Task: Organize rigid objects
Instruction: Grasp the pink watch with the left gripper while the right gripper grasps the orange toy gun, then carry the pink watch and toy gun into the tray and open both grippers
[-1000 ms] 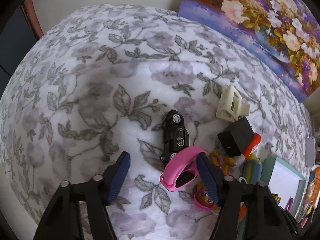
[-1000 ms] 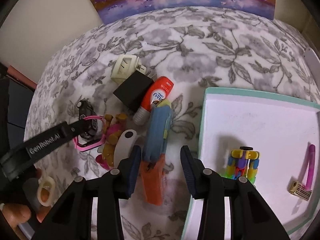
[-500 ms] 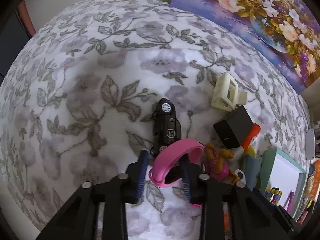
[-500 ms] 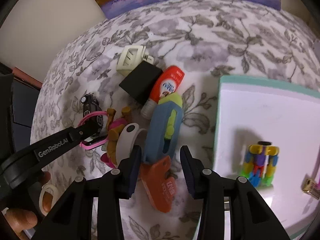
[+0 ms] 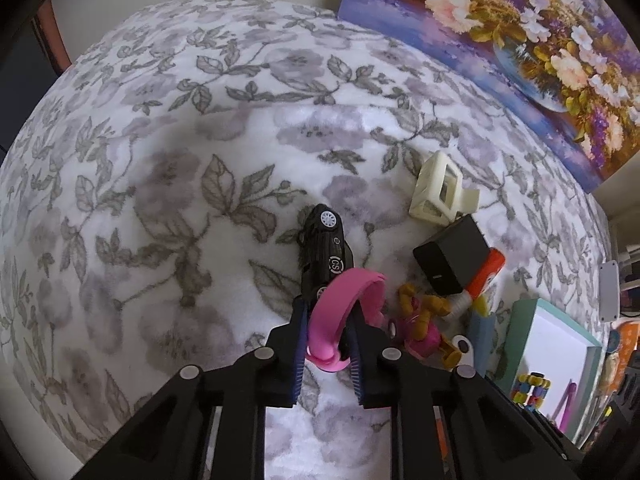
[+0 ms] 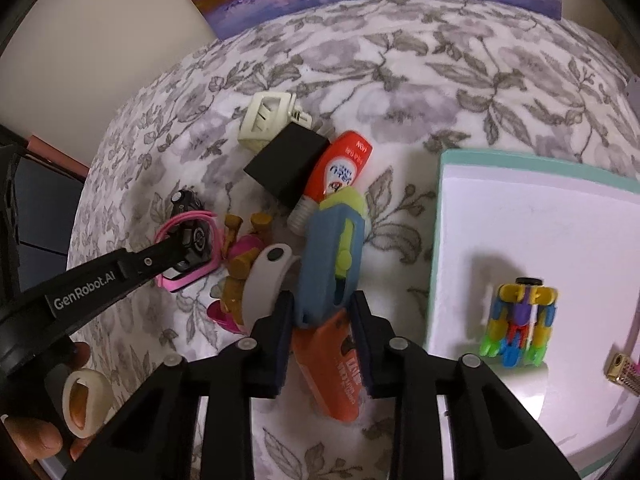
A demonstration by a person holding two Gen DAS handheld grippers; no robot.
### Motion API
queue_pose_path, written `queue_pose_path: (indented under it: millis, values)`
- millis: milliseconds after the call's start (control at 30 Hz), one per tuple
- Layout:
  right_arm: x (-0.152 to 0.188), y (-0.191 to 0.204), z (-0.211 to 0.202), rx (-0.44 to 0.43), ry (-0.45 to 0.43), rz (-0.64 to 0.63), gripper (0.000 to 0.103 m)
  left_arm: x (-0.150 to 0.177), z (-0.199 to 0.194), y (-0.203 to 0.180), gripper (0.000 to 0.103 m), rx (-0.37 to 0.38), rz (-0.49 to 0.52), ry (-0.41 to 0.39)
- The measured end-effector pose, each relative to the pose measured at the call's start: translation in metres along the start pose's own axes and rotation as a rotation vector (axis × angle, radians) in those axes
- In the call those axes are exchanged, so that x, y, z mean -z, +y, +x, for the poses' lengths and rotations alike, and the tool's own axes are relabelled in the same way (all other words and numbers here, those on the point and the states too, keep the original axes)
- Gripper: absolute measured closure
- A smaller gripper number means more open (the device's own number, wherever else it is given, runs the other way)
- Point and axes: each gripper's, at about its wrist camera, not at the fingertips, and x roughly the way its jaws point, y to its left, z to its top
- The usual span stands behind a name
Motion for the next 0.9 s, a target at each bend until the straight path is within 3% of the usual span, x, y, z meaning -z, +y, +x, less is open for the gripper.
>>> queue_pose_path:
  millis: [267, 900]
  values:
    - [0.001, -0.002, -0.003, 0.001, 0.012, 0.010, 0.075, -0.003, -0.019, -0.002, 0.085, -0.001, 0.007, -0.055]
    - [0.000, -0.008, -0.043, -0.023, -0.070, 0.030, 0.078, -0.006, -0.052, 0.005, 0.085, 0.051, -0.029, -0.130]
